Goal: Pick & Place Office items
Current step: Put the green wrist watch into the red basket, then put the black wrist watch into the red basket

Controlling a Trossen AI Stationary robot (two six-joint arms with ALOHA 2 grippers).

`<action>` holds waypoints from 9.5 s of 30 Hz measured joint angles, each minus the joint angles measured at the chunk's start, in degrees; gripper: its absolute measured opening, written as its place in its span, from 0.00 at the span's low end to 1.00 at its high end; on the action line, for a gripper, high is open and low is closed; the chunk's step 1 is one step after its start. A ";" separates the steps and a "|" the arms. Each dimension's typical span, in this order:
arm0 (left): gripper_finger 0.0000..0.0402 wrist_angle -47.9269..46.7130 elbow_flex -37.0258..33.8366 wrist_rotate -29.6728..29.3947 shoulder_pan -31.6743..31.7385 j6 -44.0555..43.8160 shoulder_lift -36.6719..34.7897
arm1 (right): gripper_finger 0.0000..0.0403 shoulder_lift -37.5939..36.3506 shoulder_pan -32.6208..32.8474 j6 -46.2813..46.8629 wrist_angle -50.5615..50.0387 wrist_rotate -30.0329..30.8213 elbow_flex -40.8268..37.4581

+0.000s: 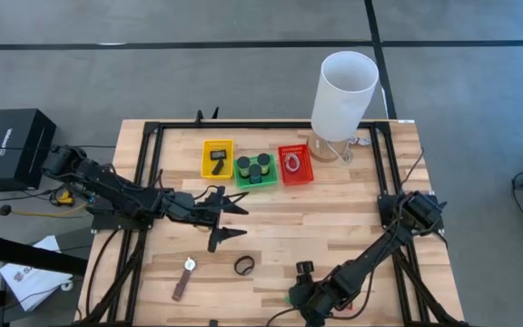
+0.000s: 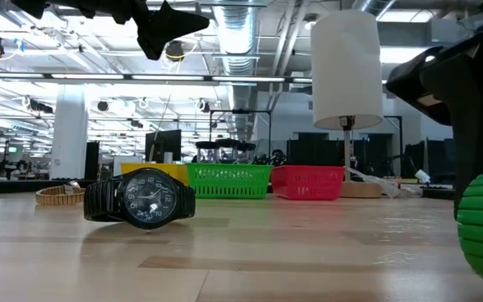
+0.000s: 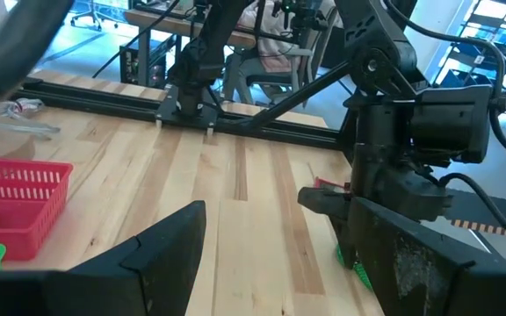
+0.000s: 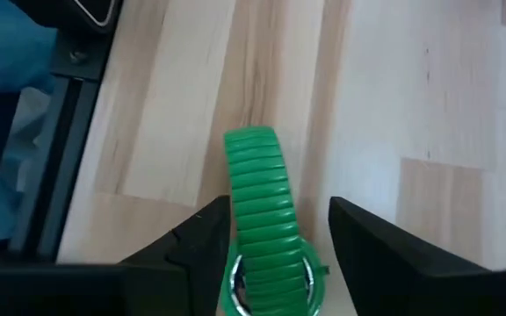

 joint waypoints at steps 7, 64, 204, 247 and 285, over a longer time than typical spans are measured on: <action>0.68 0.01 0.00 0.00 0.00 -0.02 0.00 | 0.31 -0.46 -1.49 -1.23 -1.27 -0.41 0.00; 0.68 1.28 0.00 0.03 0.68 -4.46 -0.02 | 0.17 -27.29 -65.80 -45.44 9.26 -12.00 -22.18; 0.52 1.39 21.52 6.50 -3.78 -6.04 25.69 | 0.50 -78.82 -33.40 -42.77 15.26 -20.81 -48.60; 0.52 -25.34 14.19 0.18 -14.92 -13.42 28.22 | 0.50 -68.39 -33.42 -42.92 24.12 -20.81 -48.65; 0.08 -10.13 5.51 0.27 -12.22 2.06 28.20 | 0.50 -68.39 -33.40 -42.77 24.06 -20.81 -48.65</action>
